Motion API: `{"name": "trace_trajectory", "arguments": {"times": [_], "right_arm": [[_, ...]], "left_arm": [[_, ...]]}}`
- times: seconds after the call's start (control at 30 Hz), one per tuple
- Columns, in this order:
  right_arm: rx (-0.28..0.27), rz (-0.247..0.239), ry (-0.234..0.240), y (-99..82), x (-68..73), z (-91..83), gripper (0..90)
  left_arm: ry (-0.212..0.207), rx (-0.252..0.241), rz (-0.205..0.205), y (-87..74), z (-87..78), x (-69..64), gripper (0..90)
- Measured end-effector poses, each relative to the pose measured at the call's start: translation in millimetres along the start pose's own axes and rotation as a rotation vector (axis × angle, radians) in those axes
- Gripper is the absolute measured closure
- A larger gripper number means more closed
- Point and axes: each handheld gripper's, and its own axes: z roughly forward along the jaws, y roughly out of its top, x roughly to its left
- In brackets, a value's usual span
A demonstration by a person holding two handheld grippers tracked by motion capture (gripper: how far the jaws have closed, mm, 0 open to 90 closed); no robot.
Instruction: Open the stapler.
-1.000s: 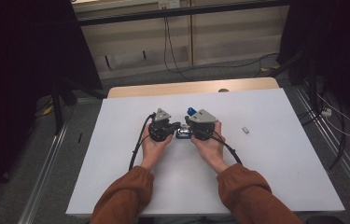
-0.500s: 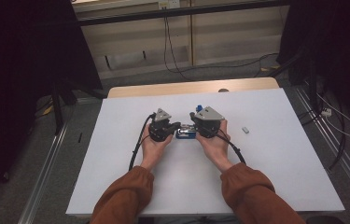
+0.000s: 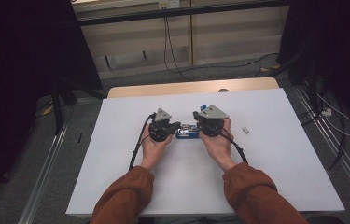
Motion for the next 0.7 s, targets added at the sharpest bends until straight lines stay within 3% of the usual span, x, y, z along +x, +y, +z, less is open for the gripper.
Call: {"name": "trace_trajectory", "arguments": {"times": [0.17,0.7], "right_arm": [[0.003,0.023,0.000,0.5,-4.6,-1.7,90.0],[0.002,0.001,-0.030,-2.1,-19.7,-12.2,90.0]], "left_arm": [[0.000,-0.004,-0.002,0.0,0.1,0.5,90.0],[0.003,0.006,0.002,0.4,0.0,-0.6,90.0]]}}
